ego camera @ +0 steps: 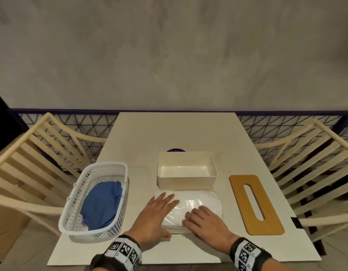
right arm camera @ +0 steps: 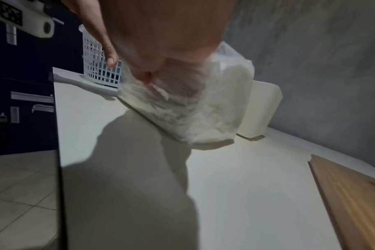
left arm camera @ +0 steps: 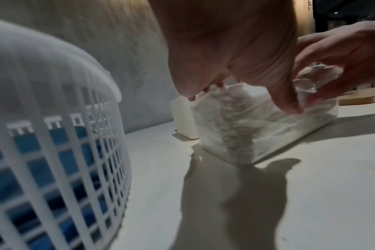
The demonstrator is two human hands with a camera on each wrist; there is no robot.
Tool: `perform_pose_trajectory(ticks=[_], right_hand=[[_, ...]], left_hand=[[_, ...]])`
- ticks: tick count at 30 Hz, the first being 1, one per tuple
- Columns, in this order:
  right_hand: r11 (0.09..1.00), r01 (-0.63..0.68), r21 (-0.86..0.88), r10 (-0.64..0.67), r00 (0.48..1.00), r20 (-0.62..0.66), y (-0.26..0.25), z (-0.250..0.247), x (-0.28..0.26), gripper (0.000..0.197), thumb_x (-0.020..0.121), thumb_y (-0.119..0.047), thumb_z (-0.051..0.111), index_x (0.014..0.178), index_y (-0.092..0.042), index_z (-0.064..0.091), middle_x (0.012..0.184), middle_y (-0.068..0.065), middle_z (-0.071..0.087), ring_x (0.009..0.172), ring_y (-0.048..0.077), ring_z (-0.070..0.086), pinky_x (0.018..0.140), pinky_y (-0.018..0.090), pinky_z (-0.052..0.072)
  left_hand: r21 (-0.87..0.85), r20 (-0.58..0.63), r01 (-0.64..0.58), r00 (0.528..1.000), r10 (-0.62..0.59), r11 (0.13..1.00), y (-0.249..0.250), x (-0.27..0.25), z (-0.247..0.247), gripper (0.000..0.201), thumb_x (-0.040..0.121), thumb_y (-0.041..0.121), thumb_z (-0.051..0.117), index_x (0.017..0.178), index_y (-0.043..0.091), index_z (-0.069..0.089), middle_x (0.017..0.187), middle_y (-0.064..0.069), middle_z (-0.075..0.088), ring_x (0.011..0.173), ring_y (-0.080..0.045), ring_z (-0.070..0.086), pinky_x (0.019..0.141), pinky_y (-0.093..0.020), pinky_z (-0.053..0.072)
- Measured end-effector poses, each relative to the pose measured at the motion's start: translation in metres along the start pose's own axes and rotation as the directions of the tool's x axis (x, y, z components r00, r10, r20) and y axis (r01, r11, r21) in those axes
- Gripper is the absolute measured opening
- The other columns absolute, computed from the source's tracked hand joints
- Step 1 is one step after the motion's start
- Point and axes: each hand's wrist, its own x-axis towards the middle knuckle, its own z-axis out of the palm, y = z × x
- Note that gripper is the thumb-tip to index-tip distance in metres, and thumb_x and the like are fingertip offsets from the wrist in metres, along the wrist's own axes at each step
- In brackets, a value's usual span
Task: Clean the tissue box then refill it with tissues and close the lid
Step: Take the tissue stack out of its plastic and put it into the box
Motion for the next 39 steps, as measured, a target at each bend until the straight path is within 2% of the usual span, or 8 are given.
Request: perform_pose_trajectory(ticks=[7, 11, 17, 20, 25, 29, 33, 39], right_hand=[[0.998, -0.069, 0.004, 0.069, 0.996, -0.062, -0.015, 0.010, 0.005, 0.018, 0.090, -0.019, 0.047, 0.092, -0.020, 0.065, 0.084, -0.003, 0.064, 0.076, 0.018, 0.053, 0.078, 0.030, 0.039], [0.955, -0.209, 0.210, 0.178, 0.972, 0.155, -0.016, -0.014, 0.024, 0.007, 0.073, -0.025, 0.062, 0.074, -0.028, 0.068, 0.074, -0.011, 0.061, 0.072, 0.011, 0.045, 0.061, 0.022, 0.041], [0.421, -0.605, 0.675, 0.459, 0.784, 0.417, 0.030, -0.061, 0.066, 0.029, 0.085, 0.001, 0.054, 0.074, -0.018, 0.072, 0.070, -0.011, 0.068, 0.061, -0.003, 0.058, 0.072, 0.022, 0.050], [0.552, -0.690, 0.468, 0.680, 0.697, 0.227, 0.046, -0.063, 0.080, 0.017, 0.093, -0.016, 0.053, 0.091, -0.021, 0.069, 0.083, -0.003, 0.072, 0.073, 0.013, 0.059, 0.063, 0.025, 0.040], [0.620, -0.680, 0.391, 0.717, 0.693, 0.070, 0.066, -0.062, 0.061, 0.029, 0.091, -0.030, 0.058, 0.119, -0.025, 0.056, 0.098, -0.005, 0.067, 0.093, 0.020, 0.059, 0.073, 0.029, 0.042], [0.278, -0.658, 0.700, 0.766, 0.592, 0.252, 0.071, -0.055, 0.020, 0.071, 0.073, -0.029, 0.079, 0.132, -0.030, 0.039, 0.111, -0.005, 0.054, 0.105, 0.014, 0.046, 0.085, 0.025, 0.035], [-0.092, -0.586, 0.805, 0.705, 0.532, 0.468, 0.068, -0.044, -0.003, 0.076, 0.073, -0.006, 0.078, 0.130, -0.025, 0.031, 0.108, 0.005, 0.056, 0.100, 0.014, 0.052, 0.079, 0.014, 0.042], [-0.080, -0.506, 0.859, 0.855, 0.408, 0.320, 0.079, -0.029, 0.011, 0.036, 0.086, 0.009, 0.056, 0.105, -0.022, 0.050, 0.065, -0.001, 0.067, 0.072, 0.011, 0.064, 0.070, 0.014, 0.046]], left_hand=[[-0.056, 0.001, -0.024, 1.000, 0.024, 0.998, -0.005, -0.001, 0.007, 0.086, 0.086, 0.036, 0.061, 0.128, 0.065, -0.008, 0.148, 0.030, -0.016, 0.139, 0.005, -0.019, 0.119, -0.029, -0.011], [-0.162, 0.025, 0.013, 1.000, -0.009, 0.987, -0.007, 0.000, 0.008, 0.089, 0.080, 0.041, 0.065, 0.141, 0.055, 0.003, 0.148, 0.032, -0.010, 0.139, 0.006, -0.017, 0.118, -0.028, -0.012], [-0.312, 0.031, 0.111, 0.994, -0.107, 0.943, -0.005, 0.004, 0.004, 0.097, 0.068, 0.057, 0.071, 0.147, 0.045, 0.017, 0.142, 0.033, 0.009, 0.139, 0.004, 0.007, 0.123, -0.032, 0.005], [-0.625, -0.037, 0.174, 0.967, -0.251, 0.761, -0.005, 0.012, -0.008, 0.079, 0.075, 0.044, 0.074, 0.143, 0.042, 0.033, 0.145, 0.020, 0.037, 0.133, -0.005, 0.035, 0.115, -0.030, 0.030], [-0.792, -0.156, 0.191, 0.856, -0.493, 0.580, -0.009, 0.030, -0.025, 0.040, 0.088, 0.009, 0.063, 0.124, 0.026, 0.056, 0.128, 0.000, 0.060, 0.119, -0.019, 0.057, 0.104, -0.033, 0.046], [-0.867, -0.137, 0.190, 0.797, -0.588, 0.460, -0.006, 0.041, -0.030, 0.015, 0.090, 0.006, 0.059, 0.087, 0.019, 0.067, 0.097, 0.003, 0.067, 0.089, -0.012, 0.061, 0.071, -0.015, 0.044], [-0.893, -0.103, 0.205, 0.774, -0.624, 0.401, -0.010, 0.053, -0.026, 0.024, 0.091, 0.008, 0.059, 0.070, 0.017, 0.065, 0.077, -0.003, 0.068, 0.078, -0.020, 0.059, 0.068, -0.024, 0.044], [-0.878, -0.159, 0.202, 0.734, -0.660, 0.435, -0.010, 0.063, -0.030, 0.027, 0.096, 0.007, 0.051, 0.074, 0.019, 0.060, 0.068, 0.003, 0.067, 0.069, -0.015, 0.060, 0.058, -0.017, 0.039]])
